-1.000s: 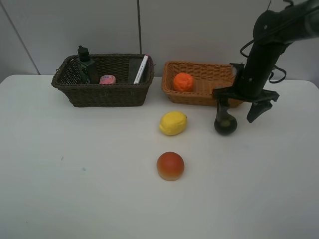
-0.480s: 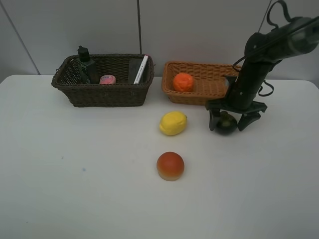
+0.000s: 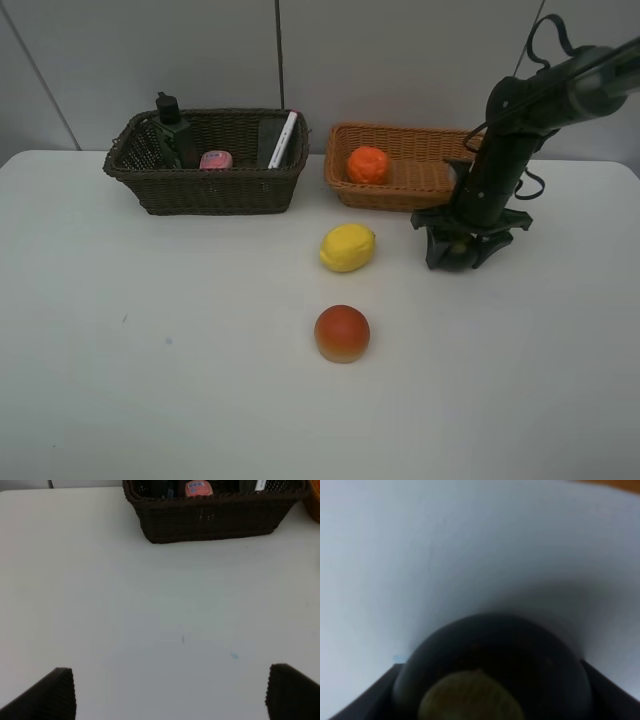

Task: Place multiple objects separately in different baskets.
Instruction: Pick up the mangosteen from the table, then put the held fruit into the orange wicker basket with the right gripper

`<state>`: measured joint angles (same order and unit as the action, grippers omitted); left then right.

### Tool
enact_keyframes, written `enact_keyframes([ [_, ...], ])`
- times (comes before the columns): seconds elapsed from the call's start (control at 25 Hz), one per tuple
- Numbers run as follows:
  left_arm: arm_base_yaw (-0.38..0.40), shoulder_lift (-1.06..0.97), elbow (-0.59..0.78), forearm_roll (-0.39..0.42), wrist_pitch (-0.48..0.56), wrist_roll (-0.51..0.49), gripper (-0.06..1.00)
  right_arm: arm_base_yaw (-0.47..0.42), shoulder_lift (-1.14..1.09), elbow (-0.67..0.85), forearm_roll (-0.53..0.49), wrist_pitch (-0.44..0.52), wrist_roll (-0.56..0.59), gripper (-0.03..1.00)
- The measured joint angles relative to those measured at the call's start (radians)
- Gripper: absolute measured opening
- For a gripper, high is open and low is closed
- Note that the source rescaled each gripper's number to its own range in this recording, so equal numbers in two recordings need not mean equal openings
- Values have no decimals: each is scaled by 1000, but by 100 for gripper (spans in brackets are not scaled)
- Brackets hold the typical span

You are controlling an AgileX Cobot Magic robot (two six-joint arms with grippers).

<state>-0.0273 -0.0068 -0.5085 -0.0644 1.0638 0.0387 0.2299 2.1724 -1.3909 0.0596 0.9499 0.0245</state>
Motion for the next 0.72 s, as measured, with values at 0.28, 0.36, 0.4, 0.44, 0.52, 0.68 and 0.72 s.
enact_keyframes([
  [0.28,0,0,0,0,0,0,100,0,-18,0,4,56,-3,10],
  [0.36,0,0,0,0,0,0,100,0,-51,-18,4,84,-3,10],
  [0.4,0,0,0,0,0,0,100,0,-75,-36,4,96,-3,10],
  [0.44,0,0,0,0,0,0,100,0,-98,-63,4,109,-3,10],
  [0.52,0,0,0,0,0,0,100,0,-129,-137,-4,133,10,10],
  [0.68,0,0,0,0,0,0,100,-1,-114,-289,-80,139,38,10],
  [0.72,0,0,0,0,0,0,100,-1,-92,-331,-108,134,42,10],
])
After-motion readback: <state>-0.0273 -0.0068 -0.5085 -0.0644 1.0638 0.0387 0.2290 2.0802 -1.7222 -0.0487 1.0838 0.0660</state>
